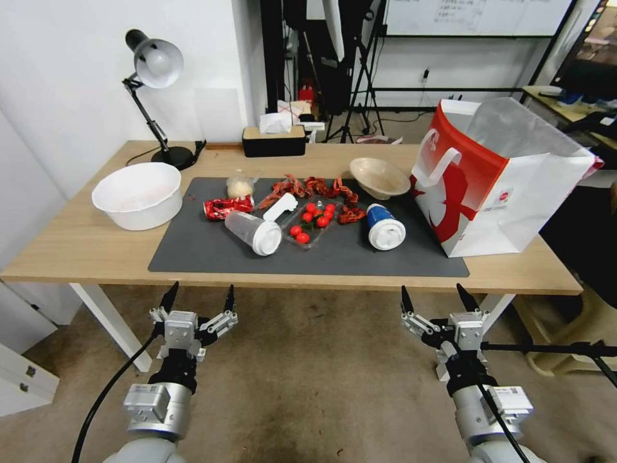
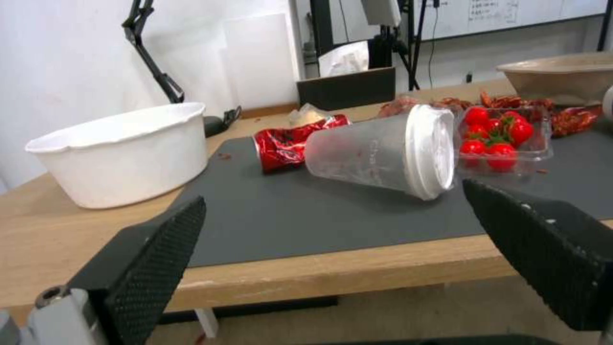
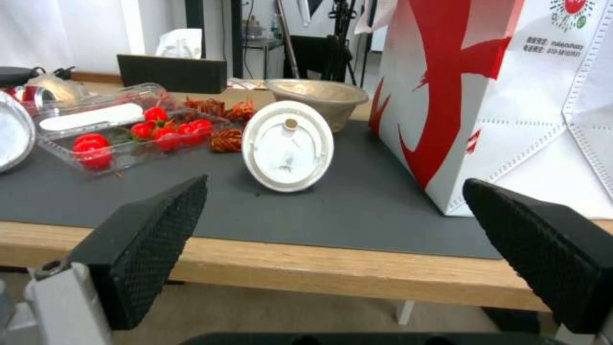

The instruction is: Pick up the trash from the table and place it into the takeout bag.

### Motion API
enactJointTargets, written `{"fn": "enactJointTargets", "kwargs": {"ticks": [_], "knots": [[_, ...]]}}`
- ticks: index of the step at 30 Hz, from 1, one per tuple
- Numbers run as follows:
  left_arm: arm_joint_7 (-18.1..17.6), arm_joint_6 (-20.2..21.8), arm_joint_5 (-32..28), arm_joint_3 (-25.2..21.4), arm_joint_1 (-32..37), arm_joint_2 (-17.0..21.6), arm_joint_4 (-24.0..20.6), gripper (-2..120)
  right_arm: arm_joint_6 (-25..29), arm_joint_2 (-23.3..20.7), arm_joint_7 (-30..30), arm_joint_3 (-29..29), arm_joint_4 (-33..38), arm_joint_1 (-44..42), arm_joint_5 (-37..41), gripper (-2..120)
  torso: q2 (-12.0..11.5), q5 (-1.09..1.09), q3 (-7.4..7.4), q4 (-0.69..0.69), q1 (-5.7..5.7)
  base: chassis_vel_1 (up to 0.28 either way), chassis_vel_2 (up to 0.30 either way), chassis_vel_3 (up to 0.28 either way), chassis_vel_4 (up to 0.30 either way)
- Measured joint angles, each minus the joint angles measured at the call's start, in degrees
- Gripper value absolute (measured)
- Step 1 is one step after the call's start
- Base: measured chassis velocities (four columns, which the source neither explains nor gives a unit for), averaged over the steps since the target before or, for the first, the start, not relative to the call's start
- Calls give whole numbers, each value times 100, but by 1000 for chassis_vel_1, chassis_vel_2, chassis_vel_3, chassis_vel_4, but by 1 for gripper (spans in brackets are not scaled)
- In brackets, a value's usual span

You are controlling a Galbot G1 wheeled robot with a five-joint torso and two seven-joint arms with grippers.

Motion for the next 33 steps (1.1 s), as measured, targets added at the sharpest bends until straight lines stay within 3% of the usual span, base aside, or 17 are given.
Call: {"fn": "enactJointTargets", "kwargs": {"ticks": [27, 29, 33], "knots": [[0, 3, 0, 0, -2, 0, 0, 100, -4, 0, 1, 0, 0, 6, 2, 100, 0, 0, 0, 0, 0, 0, 0, 0, 0], [1, 24, -5, -5, -19, -4, 0, 100, -49, 4, 19, -4, 8, 47, 19, 100, 0, -1, 0, -1, 0, 0, 0, 0, 0], [115, 390, -124, -107, -259, -70, 3, 100, -666, 110, 299, -42, 148, 552, 267, 100, 0, 1, 0, 1, 0, 0, 0, 0, 0]]}}
